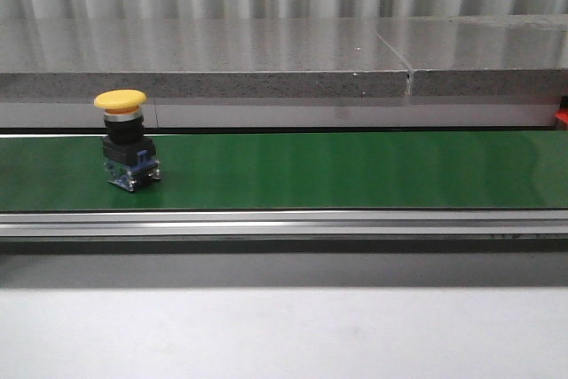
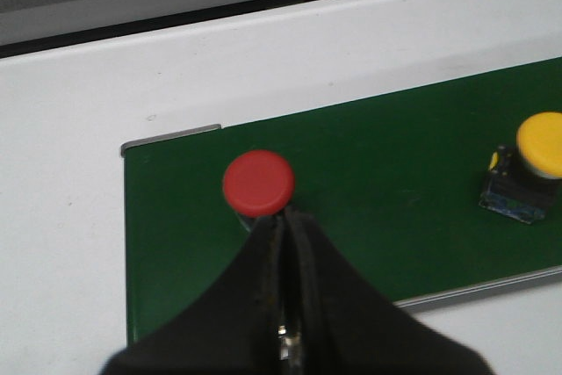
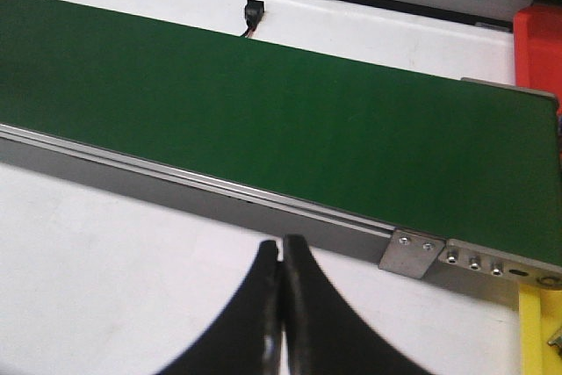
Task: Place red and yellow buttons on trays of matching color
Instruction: 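Place the red button on the belt end and release it, then lower the right gripper onto the yellow button on the belt and grasp, then carry the yellow button into the yellow tray and open the right gripper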
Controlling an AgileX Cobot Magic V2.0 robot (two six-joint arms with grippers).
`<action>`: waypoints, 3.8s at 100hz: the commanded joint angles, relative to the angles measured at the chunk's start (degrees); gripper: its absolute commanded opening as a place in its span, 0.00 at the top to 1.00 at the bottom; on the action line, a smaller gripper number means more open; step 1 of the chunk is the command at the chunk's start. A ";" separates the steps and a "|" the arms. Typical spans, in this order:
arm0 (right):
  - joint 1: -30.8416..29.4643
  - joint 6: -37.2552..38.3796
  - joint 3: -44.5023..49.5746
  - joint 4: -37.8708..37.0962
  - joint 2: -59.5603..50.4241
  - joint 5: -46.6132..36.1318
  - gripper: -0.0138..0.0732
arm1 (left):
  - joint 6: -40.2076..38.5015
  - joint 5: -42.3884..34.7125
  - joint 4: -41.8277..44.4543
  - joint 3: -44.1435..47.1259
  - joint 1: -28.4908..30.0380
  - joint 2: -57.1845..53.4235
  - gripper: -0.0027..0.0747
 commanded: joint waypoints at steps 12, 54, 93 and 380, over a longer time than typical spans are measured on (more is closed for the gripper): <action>0.22 -0.38 -1.52 0.00 1.52 -4.71 0.92 | -1.52 -5.72 0.32 3.96 -0.61 -8.38 0.99; 9.02 -1.17 -11.33 0.00 15.99 -2.72 0.89 | -1.52 -5.72 0.19 6.04 -0.61 -13.29 0.99; 18.77 -1.17 -30.23 1.02 39.50 1.54 0.18 | -1.52 -5.72 0.19 6.04 -0.61 -13.29 0.99; -31.10 7.99 -32.82 7.49 46.94 3.45 0.66 | -1.52 -5.72 0.19 6.04 -0.61 -13.29 0.99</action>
